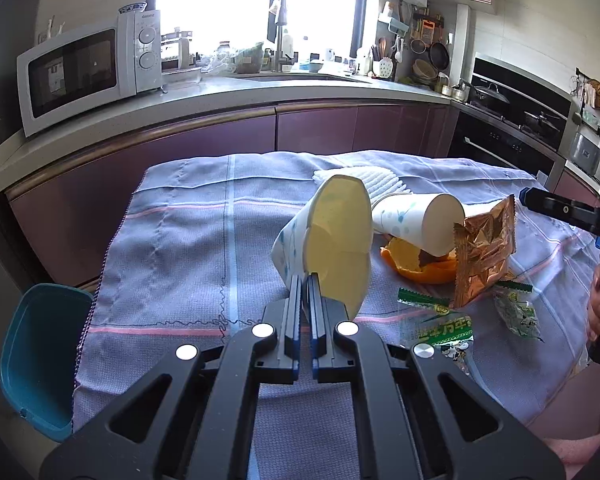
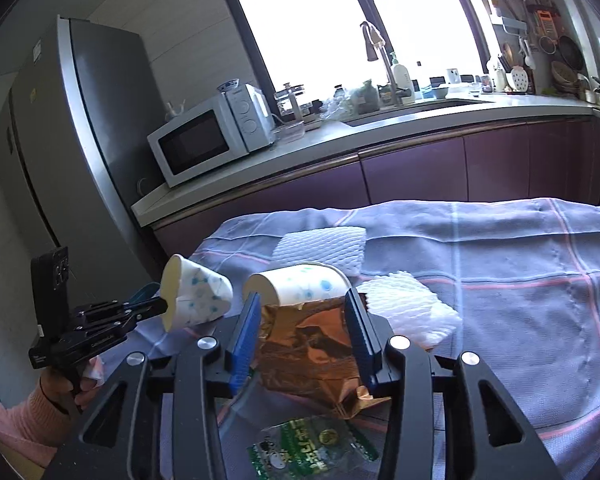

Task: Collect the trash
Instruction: 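Grasp a paper cup rim with the left gripper while the right gripper grasps the gold bag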

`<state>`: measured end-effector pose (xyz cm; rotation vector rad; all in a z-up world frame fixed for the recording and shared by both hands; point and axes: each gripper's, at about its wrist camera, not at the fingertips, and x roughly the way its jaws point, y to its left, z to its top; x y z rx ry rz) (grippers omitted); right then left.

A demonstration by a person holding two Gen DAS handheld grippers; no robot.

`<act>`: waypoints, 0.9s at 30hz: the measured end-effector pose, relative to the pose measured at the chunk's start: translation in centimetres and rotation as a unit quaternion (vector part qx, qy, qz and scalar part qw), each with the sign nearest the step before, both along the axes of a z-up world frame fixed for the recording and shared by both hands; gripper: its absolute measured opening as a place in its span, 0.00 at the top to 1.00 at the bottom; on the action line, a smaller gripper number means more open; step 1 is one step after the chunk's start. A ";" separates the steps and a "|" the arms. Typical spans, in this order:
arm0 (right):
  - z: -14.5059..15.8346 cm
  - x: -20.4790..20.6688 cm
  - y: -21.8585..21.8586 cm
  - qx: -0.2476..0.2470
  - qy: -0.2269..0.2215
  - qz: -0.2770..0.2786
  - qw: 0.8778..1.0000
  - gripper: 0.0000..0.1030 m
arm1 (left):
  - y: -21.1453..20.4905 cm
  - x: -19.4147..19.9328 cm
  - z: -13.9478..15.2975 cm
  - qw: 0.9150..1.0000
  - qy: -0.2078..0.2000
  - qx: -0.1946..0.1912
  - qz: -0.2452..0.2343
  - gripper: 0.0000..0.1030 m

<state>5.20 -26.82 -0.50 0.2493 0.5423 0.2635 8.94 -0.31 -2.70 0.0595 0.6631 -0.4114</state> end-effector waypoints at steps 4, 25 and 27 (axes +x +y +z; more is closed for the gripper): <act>-1.0 0.9 -1.2 -0.004 0.013 -0.013 1.000 0.43 | 0.3 0.4 -0.6 1.000 0.007 0.004 0.005 0.95; -1.8 0.0 1.0 0.028 0.045 0.100 0.994 0.79 | 1.4 0.3 -1.5 1.000 0.015 0.006 0.009 0.96; -2.3 0.2 1.6 0.021 0.053 0.104 0.993 0.72 | 1.6 0.2 -1.5 1.000 0.014 0.006 0.010 0.96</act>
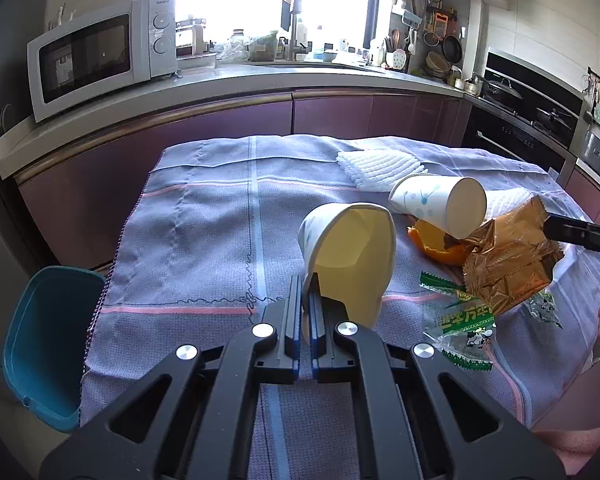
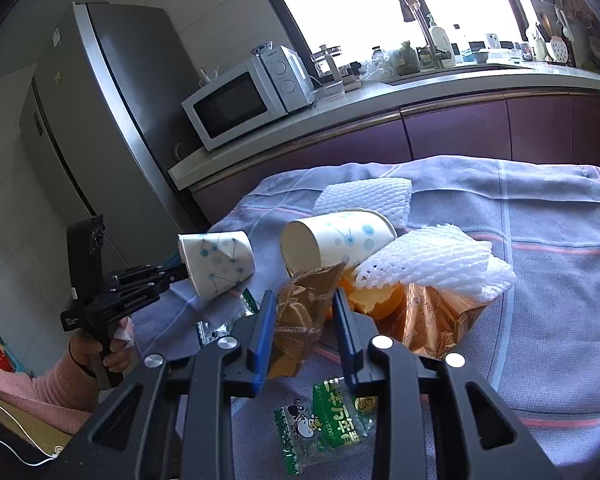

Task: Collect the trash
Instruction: 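Grasp a paper cup rim with the left gripper while the right gripper grasps the gold bag, then carry the cup and gold bag to the teal bin and release both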

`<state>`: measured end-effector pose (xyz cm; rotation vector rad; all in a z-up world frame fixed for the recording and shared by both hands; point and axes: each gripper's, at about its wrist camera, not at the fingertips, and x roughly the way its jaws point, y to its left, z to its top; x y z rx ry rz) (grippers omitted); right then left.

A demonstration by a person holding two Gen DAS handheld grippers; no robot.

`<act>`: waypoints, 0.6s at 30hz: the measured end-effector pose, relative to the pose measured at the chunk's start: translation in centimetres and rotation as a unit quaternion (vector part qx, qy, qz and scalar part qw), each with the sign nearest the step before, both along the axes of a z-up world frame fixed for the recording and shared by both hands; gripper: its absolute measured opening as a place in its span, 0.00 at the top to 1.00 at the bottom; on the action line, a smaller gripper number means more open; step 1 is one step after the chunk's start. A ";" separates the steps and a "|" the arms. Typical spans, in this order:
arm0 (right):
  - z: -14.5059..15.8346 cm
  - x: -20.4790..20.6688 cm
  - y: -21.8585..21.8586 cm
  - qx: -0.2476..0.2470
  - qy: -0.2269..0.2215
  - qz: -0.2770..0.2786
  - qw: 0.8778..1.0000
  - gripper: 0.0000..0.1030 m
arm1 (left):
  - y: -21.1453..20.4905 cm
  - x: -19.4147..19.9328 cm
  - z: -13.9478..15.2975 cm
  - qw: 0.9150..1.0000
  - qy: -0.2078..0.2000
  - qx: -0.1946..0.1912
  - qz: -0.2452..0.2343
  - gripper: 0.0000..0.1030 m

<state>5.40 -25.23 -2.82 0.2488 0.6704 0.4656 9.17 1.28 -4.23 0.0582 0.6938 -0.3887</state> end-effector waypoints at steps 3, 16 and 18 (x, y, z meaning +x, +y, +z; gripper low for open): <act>-0.9 0.4 0.6 0.000 0.016 0.001 1.000 0.86 | 0.2 -0.3 -0.1 1.000 0.001 -0.001 0.002 0.96; 3.7 -1.7 2.1 -0.006 -0.051 0.008 0.999 0.97 | 3.9 -2.6 2.5 0.999 -0.034 -0.020 0.021 0.96; 4.3 -1.5 3.3 -0.003 -0.059 0.025 0.998 0.97 | 4.9 -3.2 3.2 0.998 -0.043 -0.021 0.031 0.97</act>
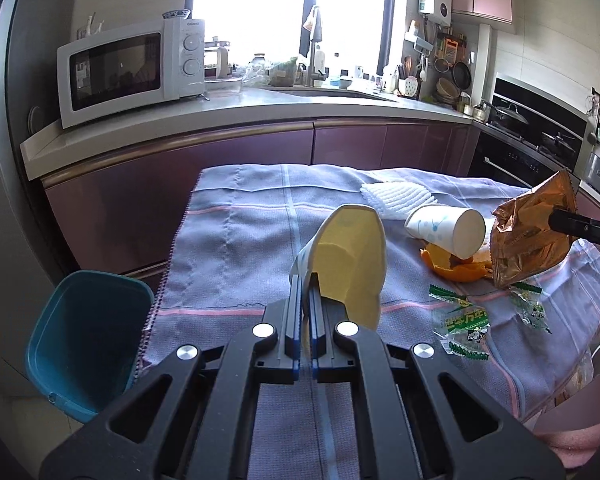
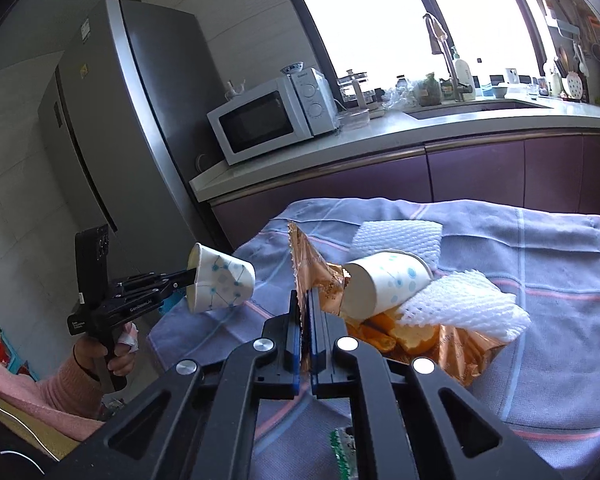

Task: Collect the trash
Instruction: 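Carry the cup and gold bag to the teal bin and release both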

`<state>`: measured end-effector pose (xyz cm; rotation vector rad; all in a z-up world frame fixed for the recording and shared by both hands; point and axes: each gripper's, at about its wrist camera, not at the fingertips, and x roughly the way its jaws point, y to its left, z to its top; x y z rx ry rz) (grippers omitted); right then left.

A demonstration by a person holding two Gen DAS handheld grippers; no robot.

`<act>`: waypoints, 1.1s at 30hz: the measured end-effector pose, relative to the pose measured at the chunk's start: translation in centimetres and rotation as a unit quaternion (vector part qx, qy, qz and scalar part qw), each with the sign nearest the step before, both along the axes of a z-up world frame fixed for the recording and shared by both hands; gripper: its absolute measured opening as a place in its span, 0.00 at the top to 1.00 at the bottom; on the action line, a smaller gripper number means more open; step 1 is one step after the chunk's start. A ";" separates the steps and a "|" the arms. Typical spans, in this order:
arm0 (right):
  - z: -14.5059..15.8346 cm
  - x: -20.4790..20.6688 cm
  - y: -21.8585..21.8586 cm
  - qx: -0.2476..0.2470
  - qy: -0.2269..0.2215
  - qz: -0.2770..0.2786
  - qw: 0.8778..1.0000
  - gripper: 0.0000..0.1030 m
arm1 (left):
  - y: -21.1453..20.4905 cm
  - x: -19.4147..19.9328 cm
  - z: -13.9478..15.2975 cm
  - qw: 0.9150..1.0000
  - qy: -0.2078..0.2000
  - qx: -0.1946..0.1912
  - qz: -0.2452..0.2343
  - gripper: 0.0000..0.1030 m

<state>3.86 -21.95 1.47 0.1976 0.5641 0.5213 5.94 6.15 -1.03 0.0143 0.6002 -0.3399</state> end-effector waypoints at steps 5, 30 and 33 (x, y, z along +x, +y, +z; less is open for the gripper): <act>1.0 1.4 4.4 0.005 -0.010 0.054 0.998 0.98 | 3.2 -1.3 2.1 0.999 -0.027 0.000 0.033 0.97; -0.4 9.1 23.3 0.041 0.042 0.219 0.974 0.98 | 19.5 -3.2 2.4 0.980 -0.030 0.017 0.198 0.97; -0.5 9.5 24.2 0.041 0.047 0.221 0.973 0.98 | 19.9 -2.9 2.1 0.979 -0.028 0.016 0.204 0.97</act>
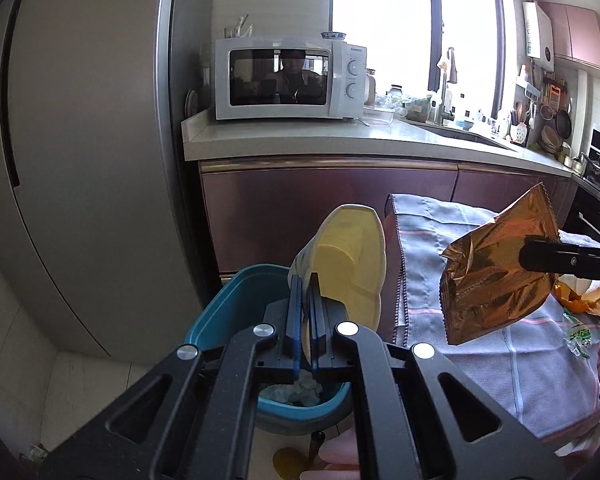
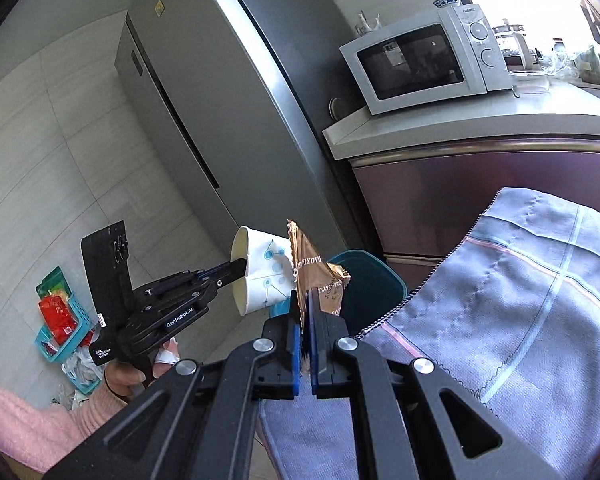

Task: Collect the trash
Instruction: 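Carry the cup and gold bag to the teal bin and release both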

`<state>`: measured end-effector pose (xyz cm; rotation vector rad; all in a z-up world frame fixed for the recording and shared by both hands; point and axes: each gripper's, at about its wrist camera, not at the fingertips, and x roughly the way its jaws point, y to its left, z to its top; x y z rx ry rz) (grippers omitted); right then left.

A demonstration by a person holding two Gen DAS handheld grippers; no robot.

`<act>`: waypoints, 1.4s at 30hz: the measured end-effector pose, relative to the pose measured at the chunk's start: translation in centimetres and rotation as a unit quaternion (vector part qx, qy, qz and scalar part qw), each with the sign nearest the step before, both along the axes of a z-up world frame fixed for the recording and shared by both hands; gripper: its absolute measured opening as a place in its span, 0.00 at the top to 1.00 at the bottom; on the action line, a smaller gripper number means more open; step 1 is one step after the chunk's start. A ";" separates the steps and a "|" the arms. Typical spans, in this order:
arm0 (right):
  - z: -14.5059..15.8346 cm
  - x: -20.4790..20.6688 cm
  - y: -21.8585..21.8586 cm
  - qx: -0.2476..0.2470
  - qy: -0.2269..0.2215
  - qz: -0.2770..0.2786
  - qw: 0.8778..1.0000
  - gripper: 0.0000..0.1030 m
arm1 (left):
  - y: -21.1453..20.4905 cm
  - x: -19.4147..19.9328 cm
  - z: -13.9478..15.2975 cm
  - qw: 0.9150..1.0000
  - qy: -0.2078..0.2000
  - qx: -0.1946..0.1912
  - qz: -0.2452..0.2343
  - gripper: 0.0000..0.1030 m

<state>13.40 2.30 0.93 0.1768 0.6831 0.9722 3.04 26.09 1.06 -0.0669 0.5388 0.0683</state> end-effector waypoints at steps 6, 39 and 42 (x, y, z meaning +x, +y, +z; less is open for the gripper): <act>-0.6 0.8 1.7 0.000 0.014 0.006 1.000 0.98 | 0.7 0.5 -0.5 1.000 0.006 -0.003 0.013 0.97; -7.6 7.5 9.8 -0.065 0.134 0.000 0.989 0.91 | 2.6 9.2 -10.0 0.993 0.108 -0.033 0.042 0.93; -7.2 7.2 8.9 -0.059 0.127 -0.006 0.990 0.89 | 2.3 9.0 -9.7 0.993 0.100 -0.037 0.041 0.89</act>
